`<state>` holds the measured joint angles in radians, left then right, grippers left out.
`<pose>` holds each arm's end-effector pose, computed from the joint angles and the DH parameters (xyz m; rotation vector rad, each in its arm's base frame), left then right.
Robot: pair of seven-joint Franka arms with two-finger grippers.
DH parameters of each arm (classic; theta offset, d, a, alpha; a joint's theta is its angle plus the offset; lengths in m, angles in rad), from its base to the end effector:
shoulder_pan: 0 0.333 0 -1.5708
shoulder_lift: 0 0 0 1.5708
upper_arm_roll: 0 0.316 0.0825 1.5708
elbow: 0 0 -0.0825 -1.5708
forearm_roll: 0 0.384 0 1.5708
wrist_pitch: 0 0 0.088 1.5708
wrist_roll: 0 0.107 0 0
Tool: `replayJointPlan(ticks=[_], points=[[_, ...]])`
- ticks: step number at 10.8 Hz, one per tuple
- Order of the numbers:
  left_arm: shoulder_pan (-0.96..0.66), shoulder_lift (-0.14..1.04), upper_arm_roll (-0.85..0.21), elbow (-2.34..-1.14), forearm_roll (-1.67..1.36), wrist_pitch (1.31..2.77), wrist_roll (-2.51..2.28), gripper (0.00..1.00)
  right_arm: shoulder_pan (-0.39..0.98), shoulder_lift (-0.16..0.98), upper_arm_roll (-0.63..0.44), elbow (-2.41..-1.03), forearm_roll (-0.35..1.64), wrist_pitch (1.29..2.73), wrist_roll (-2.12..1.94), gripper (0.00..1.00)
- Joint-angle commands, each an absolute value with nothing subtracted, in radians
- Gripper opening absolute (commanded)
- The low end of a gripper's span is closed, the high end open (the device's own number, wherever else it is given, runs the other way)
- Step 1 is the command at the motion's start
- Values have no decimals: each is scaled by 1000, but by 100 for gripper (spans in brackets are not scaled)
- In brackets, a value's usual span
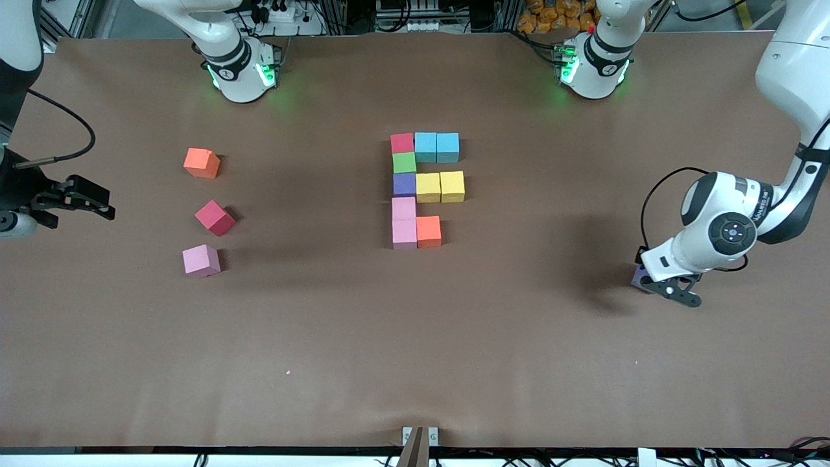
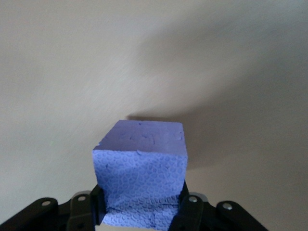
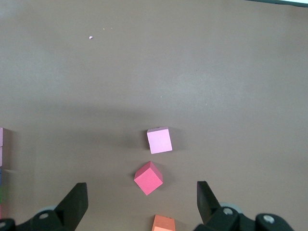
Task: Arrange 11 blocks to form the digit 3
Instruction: 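Carry the purple block to the pattern with the left gripper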
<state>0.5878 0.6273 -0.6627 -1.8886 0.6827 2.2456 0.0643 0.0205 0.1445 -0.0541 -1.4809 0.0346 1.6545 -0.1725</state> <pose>0.6216 -0.0086 0.2220 -2.9055 0.7816 0.1080 0.6059 -0.0146 0.5910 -3.1103 -0.2137 -0.0497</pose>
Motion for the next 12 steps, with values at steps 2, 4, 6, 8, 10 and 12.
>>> replayJointPlan(ticks=[2,4,6,8,10,12], points=[[482,612,-712,-1891,706,2235,107,21,18,153,-55,-1465,52,1652,-183,100],[436,604,-755,-1891,706,2235,113,20,18,153,-55,-1465,52,1654,-183,100],[347,609,-772,-1885,751,2241,194,20,18,153,-55,-1466,52,1652,-183,100],[269,617,-772,-1879,767,2247,248,21,18,153,-55,-1468,52,1654,-183,100],[175,620,-772,-1859,770,2250,326,22,18,153,-55,-1468,52,1654,-183,100],[123,632,-773,-1844,767,2252,386,22,18,153,-55,-1468,54,1654,-183,100]])
